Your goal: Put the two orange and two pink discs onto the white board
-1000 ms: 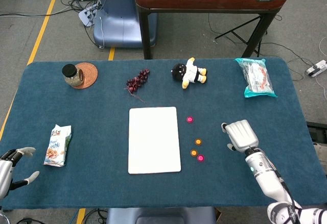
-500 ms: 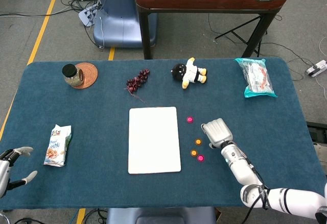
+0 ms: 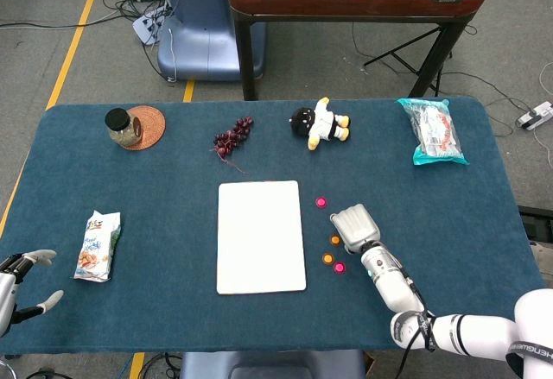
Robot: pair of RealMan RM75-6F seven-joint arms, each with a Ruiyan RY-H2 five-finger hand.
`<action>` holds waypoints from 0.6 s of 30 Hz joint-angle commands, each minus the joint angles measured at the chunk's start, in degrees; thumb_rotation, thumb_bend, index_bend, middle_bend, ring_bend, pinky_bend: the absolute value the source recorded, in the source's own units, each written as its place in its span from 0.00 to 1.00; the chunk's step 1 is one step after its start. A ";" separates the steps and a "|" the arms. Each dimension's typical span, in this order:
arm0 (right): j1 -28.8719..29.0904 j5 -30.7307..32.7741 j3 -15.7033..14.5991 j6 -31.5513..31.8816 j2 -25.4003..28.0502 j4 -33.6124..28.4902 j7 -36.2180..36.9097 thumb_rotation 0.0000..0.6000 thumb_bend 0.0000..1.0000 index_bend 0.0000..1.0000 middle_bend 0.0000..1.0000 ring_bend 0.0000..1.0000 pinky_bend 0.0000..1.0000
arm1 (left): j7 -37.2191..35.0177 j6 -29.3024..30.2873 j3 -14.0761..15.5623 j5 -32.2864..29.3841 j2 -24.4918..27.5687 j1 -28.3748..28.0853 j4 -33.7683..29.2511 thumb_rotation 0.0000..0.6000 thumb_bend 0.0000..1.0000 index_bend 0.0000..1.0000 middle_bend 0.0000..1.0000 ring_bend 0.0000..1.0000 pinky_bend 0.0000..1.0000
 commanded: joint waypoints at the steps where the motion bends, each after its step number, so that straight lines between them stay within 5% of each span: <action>1: 0.46 0.27 -0.39 -0.08 -0.62 0.59 0.20 1.00 0.17 0.43 1.00 1.00 1.00 | -0.01 -0.05 0.01 0.01 0.03 -0.02 -0.02 1.00 0.14 0.40 0.45 0.38 0.53; 18: 1.80 -0.47 -1.85 0.54 -3.72 3.90 1.83 1.00 0.18 0.43 1.00 1.00 1.00 | -0.26 0.26 0.05 0.14 0.21 0.21 -0.10 1.00 0.14 0.40 0.45 0.38 0.53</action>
